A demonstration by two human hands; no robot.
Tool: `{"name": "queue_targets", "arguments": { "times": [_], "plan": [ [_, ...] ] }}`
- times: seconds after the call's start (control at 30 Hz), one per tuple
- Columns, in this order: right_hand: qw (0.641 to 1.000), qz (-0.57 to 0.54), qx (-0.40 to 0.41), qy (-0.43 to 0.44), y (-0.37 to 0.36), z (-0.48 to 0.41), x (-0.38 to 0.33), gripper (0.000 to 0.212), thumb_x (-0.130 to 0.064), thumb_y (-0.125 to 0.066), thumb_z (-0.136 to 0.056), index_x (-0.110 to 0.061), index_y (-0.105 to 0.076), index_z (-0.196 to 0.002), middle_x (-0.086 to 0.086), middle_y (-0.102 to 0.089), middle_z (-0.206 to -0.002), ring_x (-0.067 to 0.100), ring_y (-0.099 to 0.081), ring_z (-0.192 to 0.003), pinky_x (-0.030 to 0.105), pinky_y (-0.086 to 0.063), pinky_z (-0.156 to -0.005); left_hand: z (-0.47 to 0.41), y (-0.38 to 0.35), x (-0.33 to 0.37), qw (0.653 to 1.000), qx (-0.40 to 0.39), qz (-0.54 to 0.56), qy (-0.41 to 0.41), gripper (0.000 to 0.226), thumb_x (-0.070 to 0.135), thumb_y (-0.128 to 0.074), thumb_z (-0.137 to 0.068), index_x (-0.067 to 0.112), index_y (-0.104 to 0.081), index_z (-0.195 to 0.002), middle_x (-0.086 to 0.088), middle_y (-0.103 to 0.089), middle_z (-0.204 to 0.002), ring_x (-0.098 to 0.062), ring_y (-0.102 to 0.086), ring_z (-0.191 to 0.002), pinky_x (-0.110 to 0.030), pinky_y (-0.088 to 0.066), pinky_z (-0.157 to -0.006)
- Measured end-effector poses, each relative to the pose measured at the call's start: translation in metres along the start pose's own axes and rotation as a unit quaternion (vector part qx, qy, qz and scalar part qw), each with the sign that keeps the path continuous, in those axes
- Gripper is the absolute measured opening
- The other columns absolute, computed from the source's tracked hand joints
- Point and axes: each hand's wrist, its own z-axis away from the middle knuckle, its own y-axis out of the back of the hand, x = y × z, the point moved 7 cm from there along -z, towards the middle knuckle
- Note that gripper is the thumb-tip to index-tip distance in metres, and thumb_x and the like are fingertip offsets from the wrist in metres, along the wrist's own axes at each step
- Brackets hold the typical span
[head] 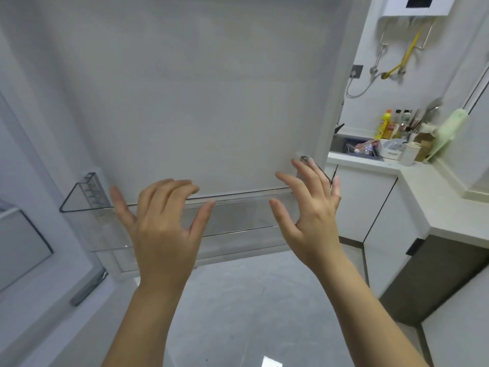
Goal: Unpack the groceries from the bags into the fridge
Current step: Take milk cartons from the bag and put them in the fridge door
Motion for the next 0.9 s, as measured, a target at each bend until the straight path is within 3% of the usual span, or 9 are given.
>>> {"name": "queue_targets", "arguments": {
  "times": [0.13,0.37,0.53,0.63,0.7,0.8,0.9],
  "plan": [
    [0.998,-0.034,-0.006,-0.049,0.018,0.02,0.02,0.048,-0.046,-0.047,-0.091,-0.025,-0.054,-0.135,-0.003,-0.03,-0.157,0.016,-0.011,-0.151,0.056,-0.001,-0.119,0.0,0.005,0.032,0.997,0.021,0.071,-0.017,0.026,0.035,-0.063,-0.095,0.01,-0.071,-0.095,-0.002,-0.07,-0.105,-0.022,-0.061,-0.108,-0.064,-0.007,-0.116],
    [0.99,0.001,-0.036,-0.135,0.074,0.068,0.077,0.056,-0.055,-0.039,-0.09,-0.033,-0.045,-0.141,-0.008,-0.025,-0.159,0.011,-0.006,-0.151,0.051,0.004,-0.12,0.027,-0.012,0.116,0.994,-0.008,0.112,-0.012,0.022,0.031,-0.068,-0.092,0.01,-0.071,-0.099,-0.004,-0.07,-0.113,-0.027,-0.058,-0.119,-0.06,-0.001,-0.117],
    [0.965,0.094,-0.059,-0.237,0.141,0.127,0.144,0.058,-0.059,-0.039,-0.093,-0.036,-0.038,-0.146,-0.005,-0.018,-0.162,0.013,0.003,-0.151,0.05,0.01,-0.118,0.067,-0.048,0.206,0.982,-0.147,0.113,-0.018,0.036,0.036,-0.073,-0.086,0.014,-0.068,-0.113,-0.008,-0.061,-0.131,-0.028,-0.047,-0.133,-0.062,0.002,-0.117],
    [0.926,0.182,-0.118,-0.31,0.182,0.167,0.191,0.063,-0.059,-0.039,-0.094,-0.038,-0.024,-0.152,-0.002,-0.003,-0.164,0.018,0.014,-0.15,0.056,0.013,-0.115,0.098,-0.073,0.266,0.959,-0.268,0.089,-0.015,0.062,0.049,-0.065,-0.084,0.02,-0.054,-0.137,-0.013,-0.039,-0.152,-0.033,-0.022,-0.147,-0.062,0.011,-0.113],
    [0.901,0.219,-0.137,-0.348,0.217,0.194,0.219,0.069,-0.064,-0.035,-0.093,-0.04,-0.012,-0.154,-0.003,0.008,-0.164,0.021,0.021,-0.148,0.058,0.016,-0.113,0.117,-0.088,0.31,0.942,-0.33,0.063,-0.024,0.077,0.062,-0.051,-0.085,0.026,-0.033,-0.151,-0.012,-0.019,-0.161,-0.033,-0.004,-0.15,-0.063,0.014,-0.111],
    [0.876,0.267,-0.144,-0.374,0.275,0.231,0.254,0.075,-0.07,-0.028,-0.091,-0.043,0.003,-0.153,-0.003,0.019,-0.162,0.024,0.028,-0.146,0.058,0.022,-0.108,0.15,-0.106,0.377,0.919,-0.39,0.045,-0.045,0.087,0.073,-0.034,-0.084,0.034,-0.004,-0.156,-0.008,0.003,-0.164,-0.032,0.014,-0.149,-0.065,0.016,-0.109],
    [0.859,0.305,-0.134,-0.389,0.326,0.263,0.276,0.076,-0.071,-0.025,-0.09,-0.043,0.008,-0.152,-0.002,0.024,-0.161,0.025,0.033,-0.143,0.057,0.025,-0.106,0.177,-0.112,0.44,0.904,-0.416,0.066,-0.076,0.085,0.075,-0.03,-0.084,0.039,0.003,-0.154,-0.007,0.008,-0.164,-0.031,0.019,-0.148,-0.066,0.021,-0.105]
  ]
}}
